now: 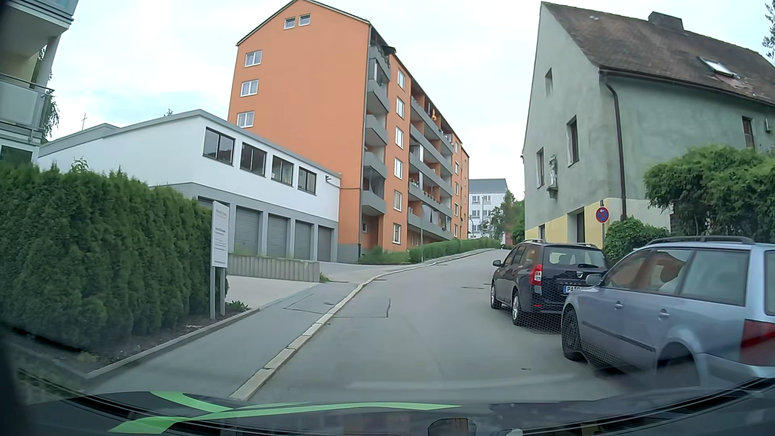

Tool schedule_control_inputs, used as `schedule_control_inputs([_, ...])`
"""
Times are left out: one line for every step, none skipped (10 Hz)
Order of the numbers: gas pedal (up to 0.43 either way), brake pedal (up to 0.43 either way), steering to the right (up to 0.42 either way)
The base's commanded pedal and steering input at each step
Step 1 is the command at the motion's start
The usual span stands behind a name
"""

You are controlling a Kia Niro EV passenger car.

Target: Follow the waypoints while adhering to traffic rules and regulations

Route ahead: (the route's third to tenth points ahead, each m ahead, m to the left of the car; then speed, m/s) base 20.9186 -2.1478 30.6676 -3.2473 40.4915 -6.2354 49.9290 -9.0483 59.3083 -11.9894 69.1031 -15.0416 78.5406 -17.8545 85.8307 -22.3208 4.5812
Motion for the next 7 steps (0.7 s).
schedule_control_inputs([0.13, 0.091, -0.021])
schedule_control_inputs([0.13, 0.091, -0.019])
schedule_control_inputs([0.13, 0.091, -0.017])
schedule_control_inputs([0.13, 0.091, -0.015])
schedule_control_inputs([0.13, 0.091, -0.014])
schedule_control_inputs([0.13, 0.091, -0.013])
schedule_control_inputs([0.13, 0.091, -0.011])
